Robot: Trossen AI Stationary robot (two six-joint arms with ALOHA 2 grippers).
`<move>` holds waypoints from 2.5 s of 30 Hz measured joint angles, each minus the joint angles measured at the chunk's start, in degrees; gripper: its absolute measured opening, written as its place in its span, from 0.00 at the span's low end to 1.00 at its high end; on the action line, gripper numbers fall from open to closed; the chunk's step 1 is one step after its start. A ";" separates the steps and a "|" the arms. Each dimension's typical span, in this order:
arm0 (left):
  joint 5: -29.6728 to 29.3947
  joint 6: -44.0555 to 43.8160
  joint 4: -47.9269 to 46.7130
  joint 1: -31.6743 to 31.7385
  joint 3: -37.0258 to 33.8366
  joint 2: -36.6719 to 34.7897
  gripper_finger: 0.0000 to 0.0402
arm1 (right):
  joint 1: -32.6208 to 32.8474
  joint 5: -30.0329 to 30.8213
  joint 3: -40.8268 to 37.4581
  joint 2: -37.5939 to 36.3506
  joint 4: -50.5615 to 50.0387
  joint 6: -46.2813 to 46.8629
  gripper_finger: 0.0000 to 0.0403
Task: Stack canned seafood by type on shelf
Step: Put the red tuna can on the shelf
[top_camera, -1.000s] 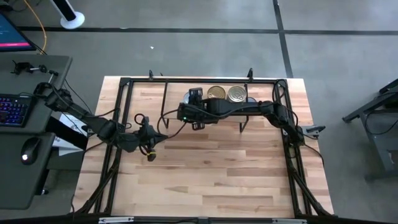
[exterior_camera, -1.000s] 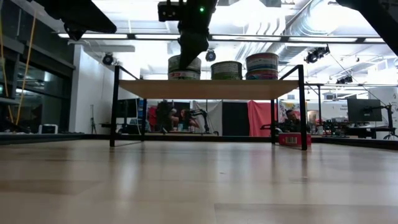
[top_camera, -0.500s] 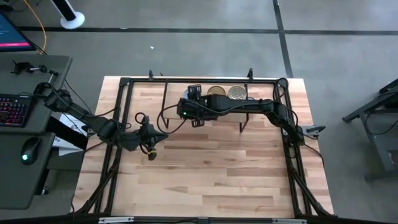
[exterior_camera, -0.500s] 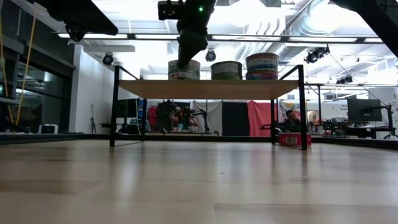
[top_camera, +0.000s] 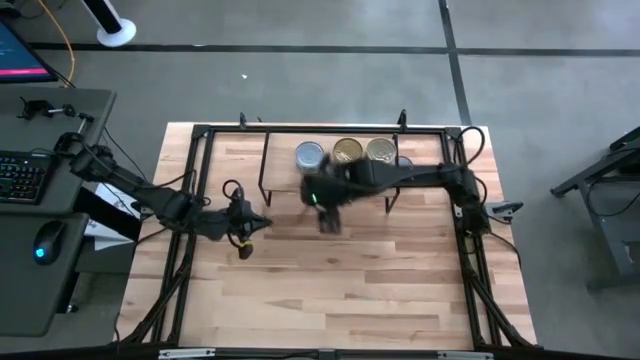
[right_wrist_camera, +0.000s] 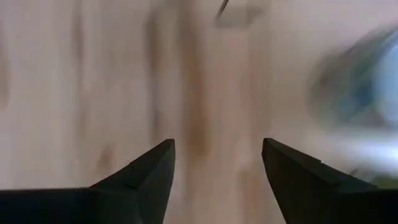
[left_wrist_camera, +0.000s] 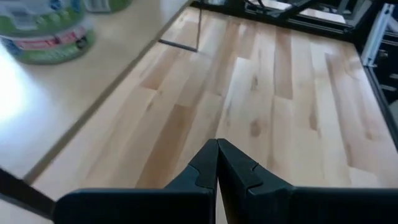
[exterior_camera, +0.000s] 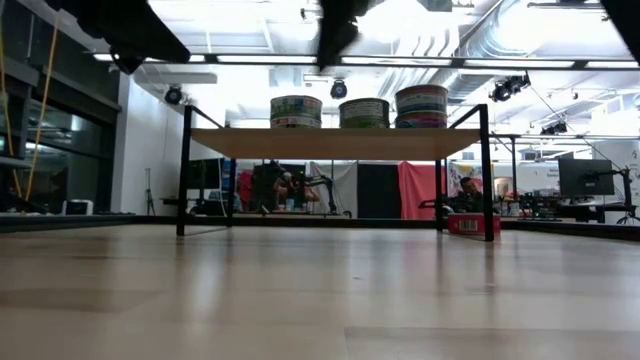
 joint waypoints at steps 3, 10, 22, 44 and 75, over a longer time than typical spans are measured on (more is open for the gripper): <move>3.34 0.00 0.04 1.53 0.00 0.58 0.00 | 3.83 -2.76 -11.64 -4.79 -1.10 3.58 0.51; 6.40 -0.87 0.22 3.97 0.00 0.72 0.00 | 12.72 -7.60 -46.53 -26.27 3.91 24.60 0.21; 6.35 -0.90 3.33 7.29 0.00 0.70 0.00 | 2.29 16.73 -79.89 -58.69 9.70 69.29 0.01; 6.66 -3.87 3.79 7.37 0.00 0.70 0.00 | -33.17 4.94 -102.13 -68.66 51.54 11.97 0.00; 6.29 -2.32 -0.71 7.35 0.00 0.70 0.00 | -30.76 -8.31 -102.27 -55.77 47.92 24.44 0.00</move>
